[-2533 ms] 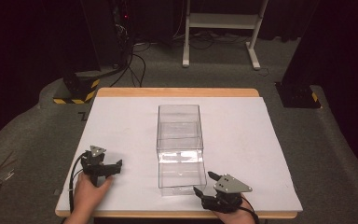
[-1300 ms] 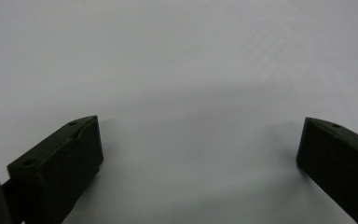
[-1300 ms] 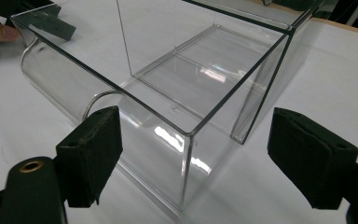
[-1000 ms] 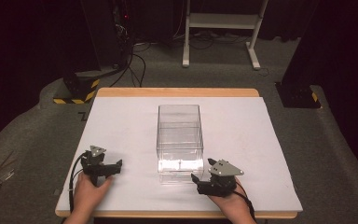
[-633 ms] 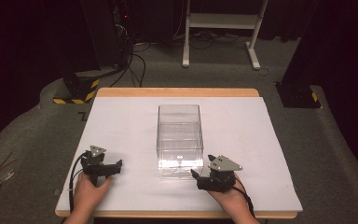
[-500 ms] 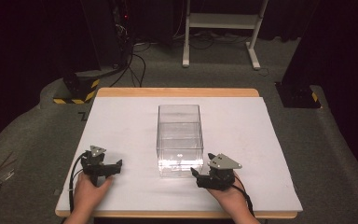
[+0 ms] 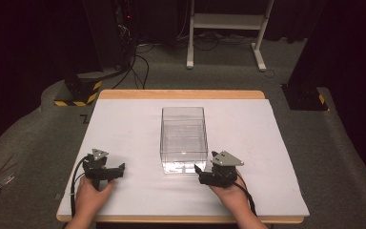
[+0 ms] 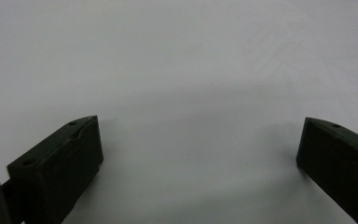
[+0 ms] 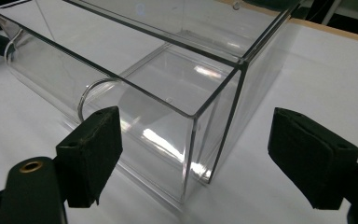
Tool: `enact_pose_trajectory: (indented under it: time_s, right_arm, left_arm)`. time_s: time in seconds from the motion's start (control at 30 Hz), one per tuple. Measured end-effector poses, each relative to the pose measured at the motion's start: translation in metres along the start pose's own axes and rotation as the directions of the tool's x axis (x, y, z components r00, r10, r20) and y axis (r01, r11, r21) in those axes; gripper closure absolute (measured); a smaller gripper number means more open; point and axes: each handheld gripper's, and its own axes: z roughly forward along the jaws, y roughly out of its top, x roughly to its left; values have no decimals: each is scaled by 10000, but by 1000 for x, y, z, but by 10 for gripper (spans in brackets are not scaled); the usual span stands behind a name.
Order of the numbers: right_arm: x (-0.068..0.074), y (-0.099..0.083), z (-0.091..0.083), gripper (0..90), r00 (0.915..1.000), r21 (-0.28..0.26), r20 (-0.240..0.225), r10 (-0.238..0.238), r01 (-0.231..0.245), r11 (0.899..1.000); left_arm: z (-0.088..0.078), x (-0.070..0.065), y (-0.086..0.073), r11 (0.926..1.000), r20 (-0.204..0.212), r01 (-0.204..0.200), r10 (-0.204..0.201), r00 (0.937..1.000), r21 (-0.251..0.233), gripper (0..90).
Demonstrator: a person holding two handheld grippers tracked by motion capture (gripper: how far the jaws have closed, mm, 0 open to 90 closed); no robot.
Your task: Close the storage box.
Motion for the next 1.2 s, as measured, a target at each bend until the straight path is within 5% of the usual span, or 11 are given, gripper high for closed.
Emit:
enact_pose_trajectory:
  time_s: [1.2]
  right_arm:
    - [-19, 12, 32, 193, 9957, -51, 596, 709, -707, 9975]
  left_arm:
    - [0, 0, 0, 10000, -1, -4, 4, 10000, 6, 6]
